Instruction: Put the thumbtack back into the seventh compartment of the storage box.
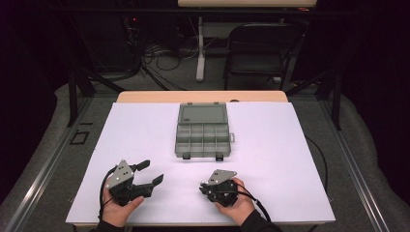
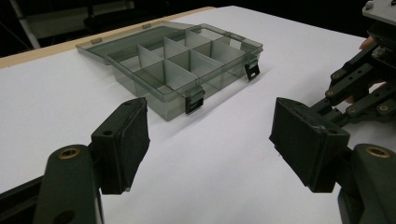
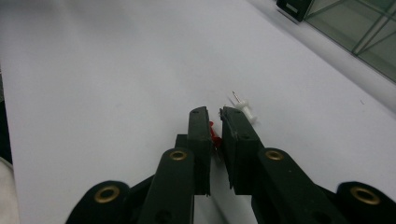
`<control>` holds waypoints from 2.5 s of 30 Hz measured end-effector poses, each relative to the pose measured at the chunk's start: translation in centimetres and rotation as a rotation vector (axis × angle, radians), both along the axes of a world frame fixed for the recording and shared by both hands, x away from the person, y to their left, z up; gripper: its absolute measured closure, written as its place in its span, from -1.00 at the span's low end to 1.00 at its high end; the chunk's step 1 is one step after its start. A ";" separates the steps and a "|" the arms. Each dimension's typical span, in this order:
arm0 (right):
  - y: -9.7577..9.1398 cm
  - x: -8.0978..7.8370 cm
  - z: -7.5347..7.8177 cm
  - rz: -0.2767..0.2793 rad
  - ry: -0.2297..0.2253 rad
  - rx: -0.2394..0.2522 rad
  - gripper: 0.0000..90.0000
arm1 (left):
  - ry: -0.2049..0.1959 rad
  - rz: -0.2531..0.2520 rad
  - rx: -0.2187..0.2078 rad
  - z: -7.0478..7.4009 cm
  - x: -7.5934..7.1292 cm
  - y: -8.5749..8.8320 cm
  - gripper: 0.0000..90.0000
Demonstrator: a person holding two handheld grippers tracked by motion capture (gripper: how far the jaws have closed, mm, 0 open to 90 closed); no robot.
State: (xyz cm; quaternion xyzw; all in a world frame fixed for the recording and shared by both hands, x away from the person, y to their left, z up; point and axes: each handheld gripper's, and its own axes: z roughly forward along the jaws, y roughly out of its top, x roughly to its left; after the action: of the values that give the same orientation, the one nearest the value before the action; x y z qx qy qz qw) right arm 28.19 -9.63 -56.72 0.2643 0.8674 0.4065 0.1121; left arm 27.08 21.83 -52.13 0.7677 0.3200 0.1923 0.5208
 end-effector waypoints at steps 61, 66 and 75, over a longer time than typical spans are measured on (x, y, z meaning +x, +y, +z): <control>-2.6 2.5 6.7 -0.120 -0.020 0.093 0.85 | 0.003 0.004 -0.006 0.0 0.0 0.1 -0.39; -2.8 3.8 7.3 -0.152 -0.008 0.092 0.85 | 0.004 0.003 -0.009 0.0 0.0 0.1 -0.39; -2.1 5.7 7.9 -0.178 -0.008 0.065 0.85 | 0.003 0.003 -0.004 0.0 0.0 0.1 -0.39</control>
State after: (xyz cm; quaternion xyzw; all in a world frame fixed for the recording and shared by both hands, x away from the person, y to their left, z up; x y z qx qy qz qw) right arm 33.84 -11.76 -48.83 0.3422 0.8262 0.4241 0.1428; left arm 27.11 21.98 -52.09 0.7663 0.3224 0.1915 0.5218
